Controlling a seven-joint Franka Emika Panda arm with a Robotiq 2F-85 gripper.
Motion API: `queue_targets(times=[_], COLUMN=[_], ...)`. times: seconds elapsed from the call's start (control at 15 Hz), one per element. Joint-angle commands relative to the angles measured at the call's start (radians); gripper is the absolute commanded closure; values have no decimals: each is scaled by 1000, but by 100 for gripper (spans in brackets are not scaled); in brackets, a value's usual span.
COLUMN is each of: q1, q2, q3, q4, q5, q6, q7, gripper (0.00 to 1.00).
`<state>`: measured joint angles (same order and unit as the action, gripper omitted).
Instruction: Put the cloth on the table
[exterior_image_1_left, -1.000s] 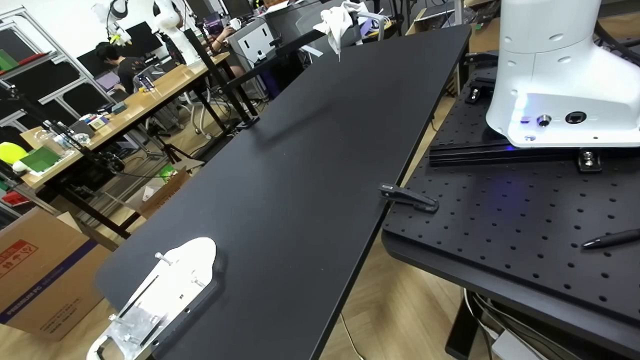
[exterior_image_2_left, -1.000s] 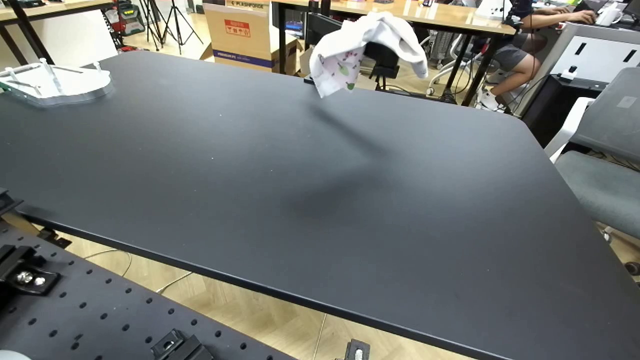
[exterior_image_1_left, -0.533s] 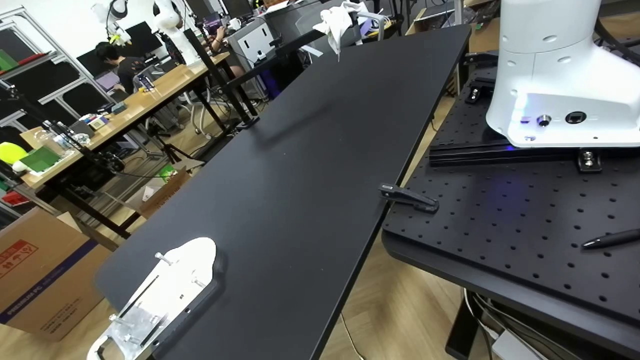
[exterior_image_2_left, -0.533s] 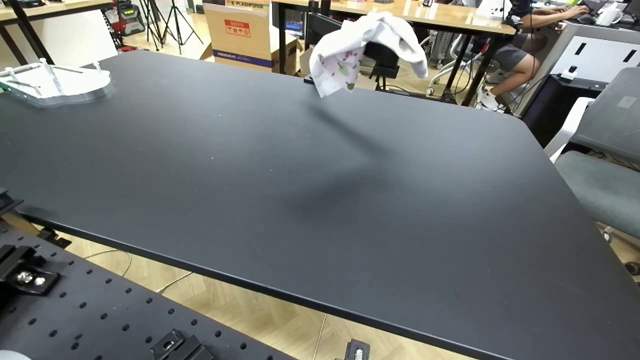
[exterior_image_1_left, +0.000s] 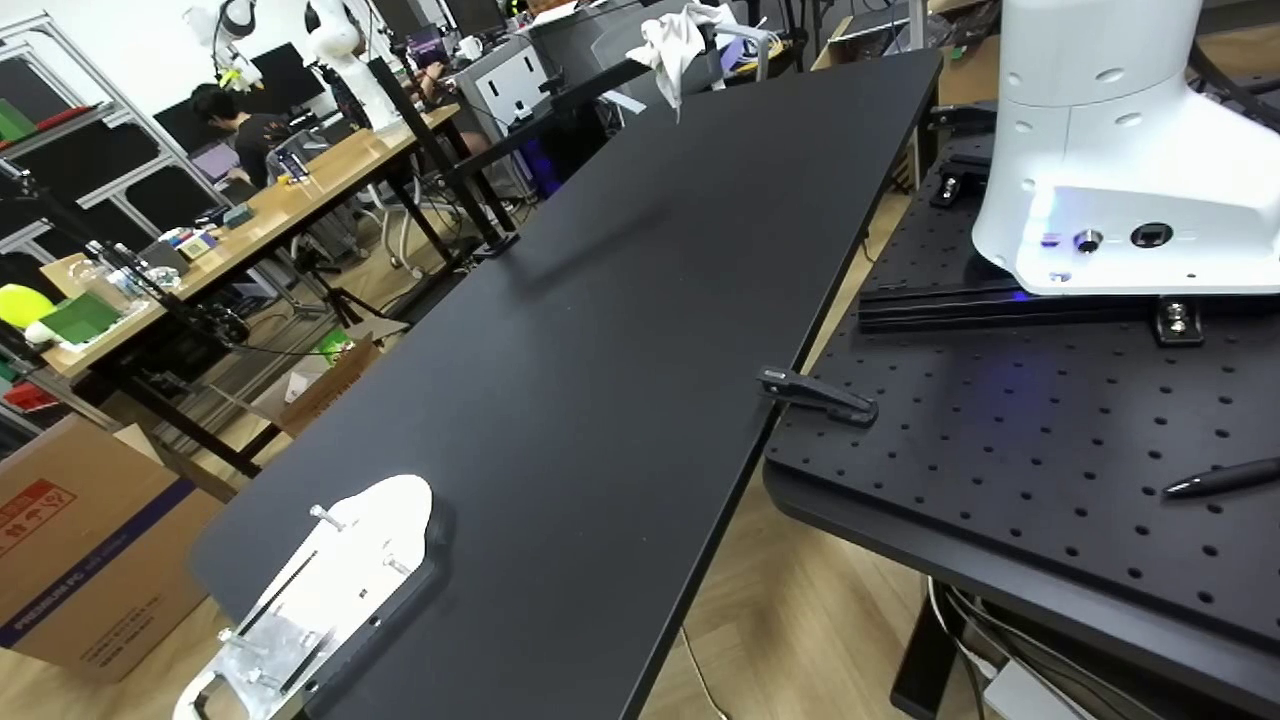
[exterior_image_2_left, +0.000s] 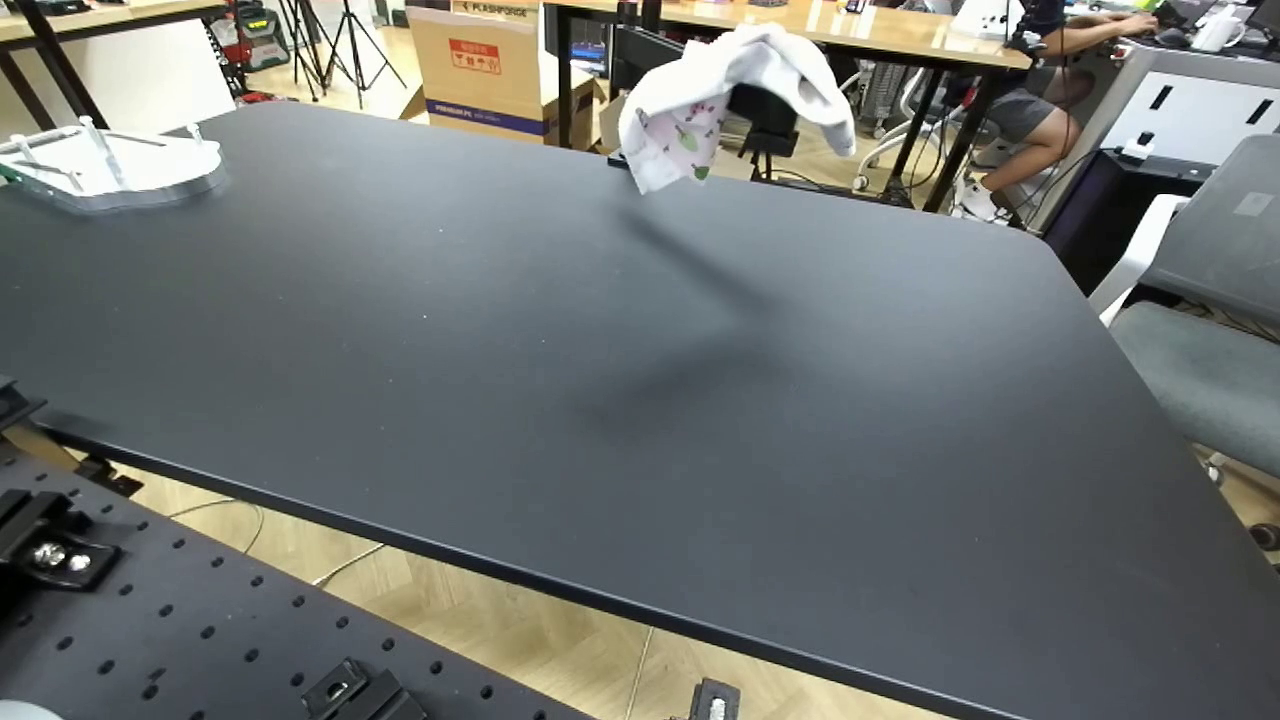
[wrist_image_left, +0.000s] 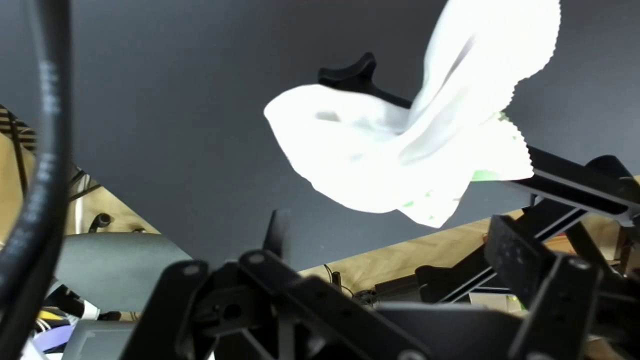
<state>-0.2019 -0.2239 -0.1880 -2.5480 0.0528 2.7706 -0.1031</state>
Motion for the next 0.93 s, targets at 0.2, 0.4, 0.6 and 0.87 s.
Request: queue_targets(times=[0.2,0.4,0.6,0.87], q1=[77,73,69,70], q2=[56,64,63,59], q3=[-25,-28,-33,-41], q4=[23,20,21,21], q5=[131,156,168,185], q6=[-20,-25,-37,-66], q7=[-60,-62,-61,-70], gripper=[0,33,55,83])
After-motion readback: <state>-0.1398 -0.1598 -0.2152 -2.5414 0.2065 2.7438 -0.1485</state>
